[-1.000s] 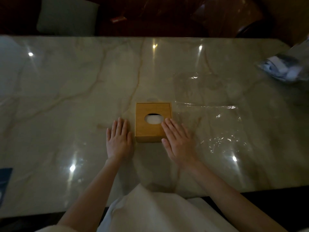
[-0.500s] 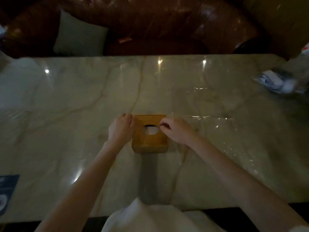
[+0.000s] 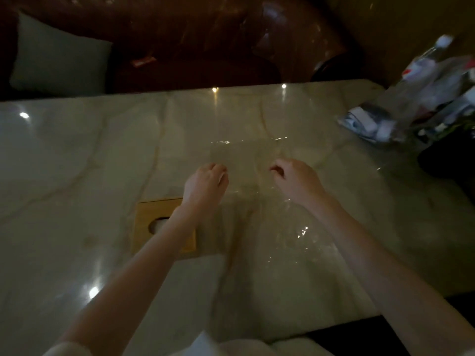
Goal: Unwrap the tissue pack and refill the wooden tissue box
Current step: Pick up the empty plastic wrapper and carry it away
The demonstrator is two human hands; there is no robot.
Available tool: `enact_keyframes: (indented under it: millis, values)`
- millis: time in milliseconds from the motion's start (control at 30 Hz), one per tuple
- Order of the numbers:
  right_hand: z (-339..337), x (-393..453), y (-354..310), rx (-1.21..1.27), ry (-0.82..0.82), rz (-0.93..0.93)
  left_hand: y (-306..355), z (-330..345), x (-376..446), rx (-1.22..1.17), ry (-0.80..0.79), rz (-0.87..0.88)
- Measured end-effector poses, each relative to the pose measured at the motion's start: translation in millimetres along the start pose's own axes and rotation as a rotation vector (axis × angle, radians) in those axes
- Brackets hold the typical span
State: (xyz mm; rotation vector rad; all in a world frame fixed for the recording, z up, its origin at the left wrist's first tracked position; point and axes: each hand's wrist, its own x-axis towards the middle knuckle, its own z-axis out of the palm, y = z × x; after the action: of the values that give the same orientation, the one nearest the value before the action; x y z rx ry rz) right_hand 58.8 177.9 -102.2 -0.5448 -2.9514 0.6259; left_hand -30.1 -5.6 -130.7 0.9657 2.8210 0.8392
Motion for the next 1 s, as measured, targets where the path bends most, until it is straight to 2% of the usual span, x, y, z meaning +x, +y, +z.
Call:
enact_keyframes:
  millis: [167,433,533,800,933,1000]
  values:
    - [28.7,-1.3,60.3,-0.067,0.014,0.010,-3.5,55.2,8.0,0.134,-0.266,-0.051]
    - [72.4,-7.4,118.5,-0.230,-0.320,0.012,-17.1,93.0,3.4,0.371,-0.536,-0.120]
    - [77.8,-9.4,123.4,-0.245,-0.331,0.012,-15.5,94.2,-1.3,0.362,-0.497,-0.136]
    - [73.9,-13.7,114.1,-0.314,-0.167,-0.019,-10.0,85.7,-13.7,0.269,-0.291,-0.099]
    - [66.6,-19.2,98.9,-0.352,-0.097,0.040,-0.8,78.0,-13.3,0.220,-0.260,-0.115]
    - [63.7,-22.0,88.0,-0.309,-0.080,0.000,8.0,71.7,-13.9,0.185,-0.220,-0.103]
